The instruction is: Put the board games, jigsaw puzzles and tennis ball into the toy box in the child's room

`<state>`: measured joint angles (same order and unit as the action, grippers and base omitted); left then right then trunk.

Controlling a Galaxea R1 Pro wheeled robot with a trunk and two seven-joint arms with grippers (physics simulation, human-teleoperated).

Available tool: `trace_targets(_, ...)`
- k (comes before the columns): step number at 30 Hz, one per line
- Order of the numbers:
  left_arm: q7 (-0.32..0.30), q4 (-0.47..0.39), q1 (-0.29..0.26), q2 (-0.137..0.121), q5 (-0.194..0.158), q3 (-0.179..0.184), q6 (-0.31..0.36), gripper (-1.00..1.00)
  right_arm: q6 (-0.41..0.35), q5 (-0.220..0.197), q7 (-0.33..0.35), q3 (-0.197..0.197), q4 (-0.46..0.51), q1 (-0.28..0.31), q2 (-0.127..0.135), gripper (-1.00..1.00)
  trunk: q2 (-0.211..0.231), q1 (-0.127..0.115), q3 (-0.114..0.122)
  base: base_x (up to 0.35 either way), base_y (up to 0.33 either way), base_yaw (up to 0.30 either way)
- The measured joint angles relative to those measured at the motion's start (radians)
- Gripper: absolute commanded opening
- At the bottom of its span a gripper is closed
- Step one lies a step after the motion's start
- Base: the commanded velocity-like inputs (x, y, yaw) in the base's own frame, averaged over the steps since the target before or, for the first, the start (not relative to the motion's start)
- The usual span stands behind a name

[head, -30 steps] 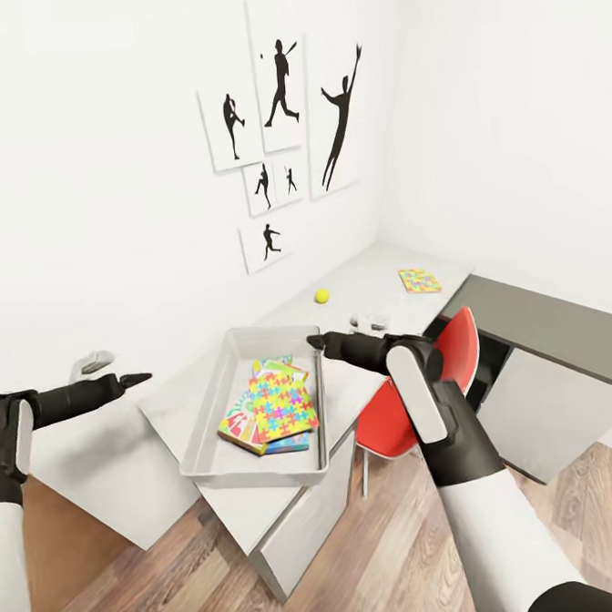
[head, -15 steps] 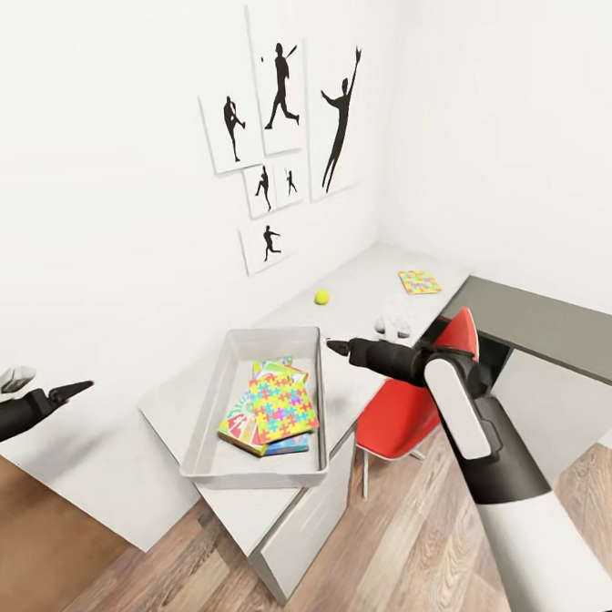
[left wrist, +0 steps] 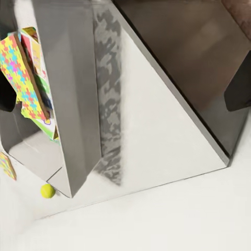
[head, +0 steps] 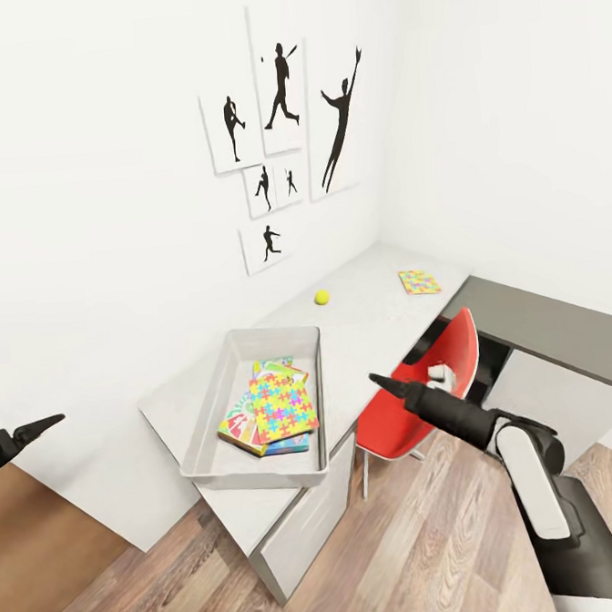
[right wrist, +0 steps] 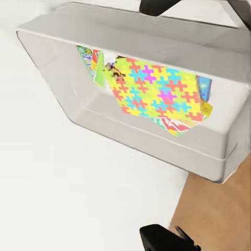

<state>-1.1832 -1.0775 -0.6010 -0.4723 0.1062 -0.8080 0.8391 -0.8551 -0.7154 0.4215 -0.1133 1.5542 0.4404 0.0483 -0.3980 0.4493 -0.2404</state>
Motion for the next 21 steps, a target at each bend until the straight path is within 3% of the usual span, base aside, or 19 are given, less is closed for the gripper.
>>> trace_targets(2,-0.021,0.007,0.029,0.0,-0.002,-0.01,-0.013,1.0,0.038,0.006,0.103,-0.049,0.001,-0.054,0.003,1.0,0.0,0.0,0.0,0.0,0.0,0.0)
trace_targets(7,-0.074,0.036,0.086,0.001,-0.005,-0.018,-0.054,1.0,0.099,0.013,0.223,-0.105,0.001,-0.148,0.006,1.0,0.0,0.0,0.0,0.0,0.0,0.0)
trace_targets(16,-0.152,0.051,0.104,-0.003,-0.004,-0.044,-0.089,1.0,0.135,0.015,0.257,-0.122,0.001,-0.19,0.008,1.0,0.0,0.0,0.0,0.0,0.0,0.0)
trace_targets(21,-0.166,0.052,0.105,-0.003,-0.003,-0.054,-0.092,1.0,0.138,0.014,0.259,-0.124,0.001,-0.193,0.008,1.0,0.0,0.0,0.0,0.0,0.0,0.0)
